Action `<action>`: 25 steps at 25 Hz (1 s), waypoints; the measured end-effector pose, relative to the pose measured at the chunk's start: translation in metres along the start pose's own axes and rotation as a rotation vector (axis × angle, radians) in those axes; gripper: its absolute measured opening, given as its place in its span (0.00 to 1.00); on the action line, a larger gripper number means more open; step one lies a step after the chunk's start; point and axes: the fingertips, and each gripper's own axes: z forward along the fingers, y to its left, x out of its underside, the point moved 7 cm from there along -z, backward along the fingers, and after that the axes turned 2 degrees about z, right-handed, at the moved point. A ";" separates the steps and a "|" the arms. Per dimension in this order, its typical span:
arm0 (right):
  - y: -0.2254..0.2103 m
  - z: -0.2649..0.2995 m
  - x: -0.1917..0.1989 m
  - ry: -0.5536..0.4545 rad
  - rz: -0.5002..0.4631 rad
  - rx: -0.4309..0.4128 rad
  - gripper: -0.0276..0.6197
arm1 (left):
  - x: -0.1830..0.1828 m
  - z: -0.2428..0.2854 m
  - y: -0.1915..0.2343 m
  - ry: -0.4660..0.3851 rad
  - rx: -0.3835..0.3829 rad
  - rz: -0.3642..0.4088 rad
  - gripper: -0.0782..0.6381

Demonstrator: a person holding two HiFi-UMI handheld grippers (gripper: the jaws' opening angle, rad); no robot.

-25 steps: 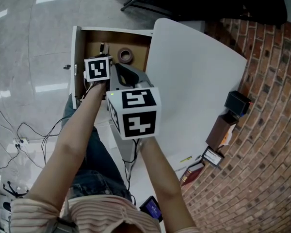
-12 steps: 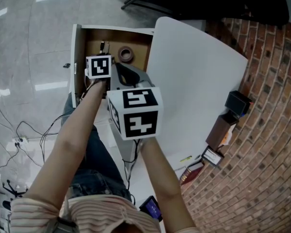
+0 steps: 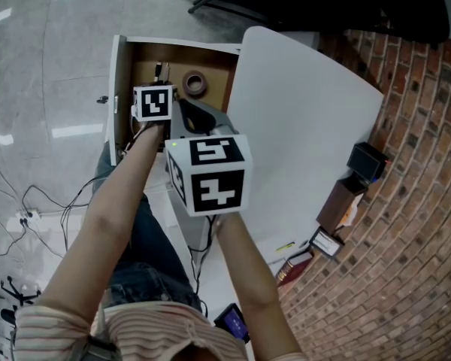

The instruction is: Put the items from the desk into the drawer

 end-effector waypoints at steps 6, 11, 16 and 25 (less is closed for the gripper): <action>-0.002 -0.001 0.000 -0.007 0.010 -0.006 0.07 | 0.001 0.001 0.004 0.011 -0.016 0.006 0.18; -0.002 -0.001 0.000 -0.012 0.012 -0.007 0.07 | 0.001 0.002 0.001 0.014 0.023 0.000 0.18; -0.002 0.000 0.000 -0.010 0.014 -0.006 0.07 | 0.003 0.001 -0.001 0.015 0.033 0.000 0.19; -0.001 0.001 0.001 -0.008 0.011 -0.007 0.07 | -0.001 -0.009 -0.004 -0.038 0.034 0.037 0.20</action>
